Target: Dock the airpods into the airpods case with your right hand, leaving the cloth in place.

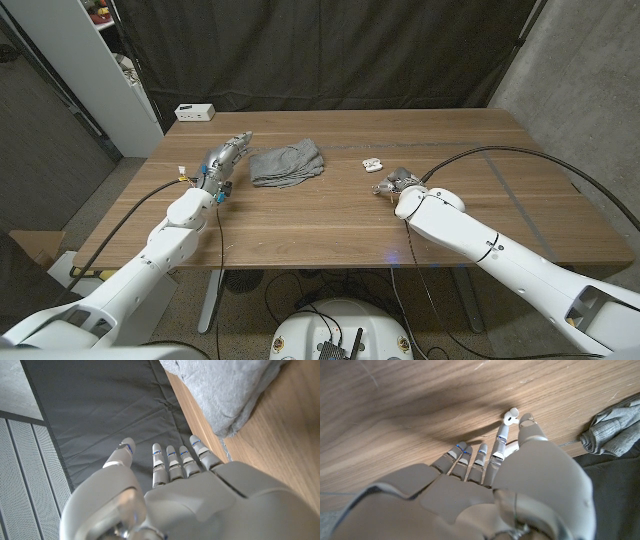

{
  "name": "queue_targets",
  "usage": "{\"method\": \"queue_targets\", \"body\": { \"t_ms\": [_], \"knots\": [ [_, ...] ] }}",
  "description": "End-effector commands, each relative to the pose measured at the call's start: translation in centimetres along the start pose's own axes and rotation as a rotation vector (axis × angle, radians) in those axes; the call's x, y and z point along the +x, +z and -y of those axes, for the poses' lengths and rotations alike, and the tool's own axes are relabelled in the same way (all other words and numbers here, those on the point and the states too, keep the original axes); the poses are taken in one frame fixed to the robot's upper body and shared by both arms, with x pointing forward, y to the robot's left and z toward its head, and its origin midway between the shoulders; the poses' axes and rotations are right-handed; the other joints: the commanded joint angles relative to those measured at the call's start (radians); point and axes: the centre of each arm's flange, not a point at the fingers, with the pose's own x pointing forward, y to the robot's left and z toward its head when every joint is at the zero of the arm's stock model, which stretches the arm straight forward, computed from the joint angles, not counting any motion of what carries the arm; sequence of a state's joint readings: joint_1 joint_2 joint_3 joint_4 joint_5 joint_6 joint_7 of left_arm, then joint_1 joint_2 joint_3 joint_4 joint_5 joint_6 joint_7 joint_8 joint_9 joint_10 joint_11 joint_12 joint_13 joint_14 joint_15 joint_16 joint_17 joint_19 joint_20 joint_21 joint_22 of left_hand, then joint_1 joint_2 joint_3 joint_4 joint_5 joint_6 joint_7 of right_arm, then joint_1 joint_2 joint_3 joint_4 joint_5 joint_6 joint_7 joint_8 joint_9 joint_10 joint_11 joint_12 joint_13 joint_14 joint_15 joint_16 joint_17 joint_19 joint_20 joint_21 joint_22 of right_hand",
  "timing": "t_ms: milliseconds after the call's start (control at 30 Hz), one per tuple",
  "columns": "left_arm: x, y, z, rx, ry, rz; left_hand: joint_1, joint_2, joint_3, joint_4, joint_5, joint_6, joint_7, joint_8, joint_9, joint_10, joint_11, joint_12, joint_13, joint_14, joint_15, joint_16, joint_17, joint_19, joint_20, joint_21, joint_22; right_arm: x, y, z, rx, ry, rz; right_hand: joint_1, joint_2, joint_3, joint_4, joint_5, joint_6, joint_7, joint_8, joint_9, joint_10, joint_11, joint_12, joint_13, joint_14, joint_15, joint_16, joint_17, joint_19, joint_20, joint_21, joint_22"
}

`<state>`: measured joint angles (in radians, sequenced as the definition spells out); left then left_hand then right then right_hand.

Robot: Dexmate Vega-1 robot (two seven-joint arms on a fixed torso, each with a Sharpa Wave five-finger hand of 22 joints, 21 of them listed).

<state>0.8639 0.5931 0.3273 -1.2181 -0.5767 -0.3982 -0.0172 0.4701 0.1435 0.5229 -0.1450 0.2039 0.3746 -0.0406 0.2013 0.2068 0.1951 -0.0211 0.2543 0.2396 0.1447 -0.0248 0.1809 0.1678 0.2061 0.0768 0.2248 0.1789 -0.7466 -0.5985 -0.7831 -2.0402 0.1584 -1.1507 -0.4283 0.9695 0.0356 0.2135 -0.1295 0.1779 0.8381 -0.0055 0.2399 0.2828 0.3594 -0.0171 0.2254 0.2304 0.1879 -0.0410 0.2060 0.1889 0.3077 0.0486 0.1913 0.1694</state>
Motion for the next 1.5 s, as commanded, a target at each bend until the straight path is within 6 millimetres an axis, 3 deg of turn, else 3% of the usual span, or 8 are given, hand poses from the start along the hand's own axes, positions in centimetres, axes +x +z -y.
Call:
{"method": "queue_targets", "body": {
  "t_ms": [33,667,900,933,1500],
  "knots": [
    [0.8,-0.1,-0.3,0.002,-0.013,-0.007,-0.008,0.000,0.003,0.002,0.007,0.004,0.003,0.001,0.003,0.007,0.003,0.000,0.001,0.008,-0.002,0.000,0.002,0.009,0.001,0.000,0.004,-1.0,1.0,-1.4,-0.008,-0.008,-0.030,-0.013,-0.011,-0.010,0.001,0.002,-0.004,0.003,-0.009,-0.001,0.002,0.010,0.000,0.001,-0.005,-0.012,-0.002,0.001,0.031,0.039,0.001,0.004],
    [2.1,-0.2,-0.6,0.006,-0.017,-0.009,-0.009,0.000,0.004,0.001,0.007,0.003,0.002,0.000,0.003,0.007,0.002,-0.001,0.002,0.007,-0.002,-0.001,0.002,0.009,0.000,-0.003,0.004,-0.6,0.8,-2.9,0.002,-0.065,-0.110,0.013,-0.043,-0.011,-0.025,0.017,-0.013,0.009,-0.014,0.000,0.005,0.016,0.001,0.005,0.009,-0.016,-0.002,-0.003,0.038,0.036,0.003,0.004],
    [2.5,-0.3,-0.7,0.006,-0.026,-0.009,-0.009,0.001,0.005,0.001,0.007,0.004,0.001,0.001,0.003,0.007,0.002,-0.001,0.002,0.007,-0.002,-0.001,0.002,0.009,0.000,-0.004,0.004,-0.5,1.0,-3.5,0.021,-0.052,-0.129,0.016,-0.042,-0.009,-0.024,0.019,-0.009,0.012,-0.011,0.003,0.009,0.015,0.003,0.007,0.008,-0.016,-0.002,-0.002,0.032,0.040,0.001,0.004],
    [2.5,-0.4,-0.7,0.005,-0.028,-0.008,-0.009,0.001,0.005,0.000,0.007,0.004,0.001,0.000,0.003,0.007,0.002,-0.001,0.002,0.007,-0.002,-0.001,0.002,0.010,-0.001,-0.004,0.004,-0.5,1.1,-3.6,0.026,-0.052,-0.134,0.017,-0.042,-0.009,-0.024,0.019,-0.008,0.012,-0.010,0.005,0.006,0.005,0.002,0.008,0.009,-0.015,-0.002,-0.002,0.032,0.040,0.001,0.005],
    [3.3,-1.1,-1.1,-0.007,-0.037,-0.018,-0.010,-0.001,0.005,0.000,0.007,0.004,0.000,0.001,0.003,0.008,-0.001,-0.002,0.003,0.007,-0.003,-0.001,0.002,0.009,0.000,-0.007,0.004,-0.9,1.7,-4.5,0.039,-0.035,-0.174,0.008,-0.054,-0.014,-0.020,0.020,-0.032,0.032,-0.016,0.015,-0.008,0.033,-0.002,0.013,0.002,-0.003,-0.006,-0.001,0.018,0.053,-0.001,0.005]
  ]
}}
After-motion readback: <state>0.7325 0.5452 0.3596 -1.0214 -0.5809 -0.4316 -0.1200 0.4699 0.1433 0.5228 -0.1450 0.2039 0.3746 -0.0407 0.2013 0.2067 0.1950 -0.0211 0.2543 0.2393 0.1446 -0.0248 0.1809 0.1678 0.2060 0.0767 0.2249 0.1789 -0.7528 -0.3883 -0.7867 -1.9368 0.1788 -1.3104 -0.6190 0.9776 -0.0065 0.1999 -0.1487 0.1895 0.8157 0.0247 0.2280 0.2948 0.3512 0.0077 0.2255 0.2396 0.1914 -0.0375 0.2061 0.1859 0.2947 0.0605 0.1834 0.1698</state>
